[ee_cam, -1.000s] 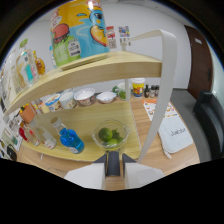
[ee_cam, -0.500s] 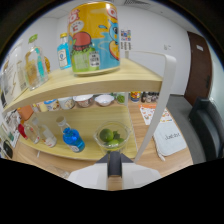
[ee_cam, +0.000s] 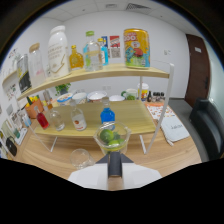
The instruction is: Make me a cup of Mojito.
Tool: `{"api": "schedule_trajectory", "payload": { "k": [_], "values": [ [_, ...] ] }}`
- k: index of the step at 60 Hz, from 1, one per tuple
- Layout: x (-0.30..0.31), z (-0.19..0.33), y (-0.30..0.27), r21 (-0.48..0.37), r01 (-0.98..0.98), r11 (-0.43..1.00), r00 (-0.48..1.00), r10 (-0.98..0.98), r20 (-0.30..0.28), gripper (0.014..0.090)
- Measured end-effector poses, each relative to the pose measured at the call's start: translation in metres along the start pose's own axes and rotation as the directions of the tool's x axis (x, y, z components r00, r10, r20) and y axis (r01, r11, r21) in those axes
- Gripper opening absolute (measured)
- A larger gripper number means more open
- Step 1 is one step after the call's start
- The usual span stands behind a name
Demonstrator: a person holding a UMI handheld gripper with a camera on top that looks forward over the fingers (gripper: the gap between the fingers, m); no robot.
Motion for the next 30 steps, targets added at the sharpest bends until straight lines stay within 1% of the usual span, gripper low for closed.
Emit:
{"api": "schedule_trajectory", "payload": {
  "k": [5, 8, 16, 19, 23, 30],
  "values": [
    [-0.009, 0.004, 0.01, 0.006, 0.052, 0.999, 0.998, -0.052, -0.028, 0.0155],
    [-0.015, 0.004, 0.014, 0.008, 0.102, 0.995, 0.993, -0.101, -0.056, 0.0155],
    [-0.015, 0.007, 0.012, 0.006, 0.334, 0.943, 0.929, -0.328, -0.172, 0.0155],
    [-0.008, 0.009, 0.009, -0.013, 0.444, 0.896, 0.871, -0.434, -0.231, 0.0156],
    [-0.002, 0.01, 0.001, -0.04, 0.584, 0.811, 0.768, -0.568, -0.295, 0.0155],
    [0.004, 0.01, -0.019, -0.098, 0.801, 0.591, 0.515, -0.762, -0.392, 0.0154]
  ]
}}
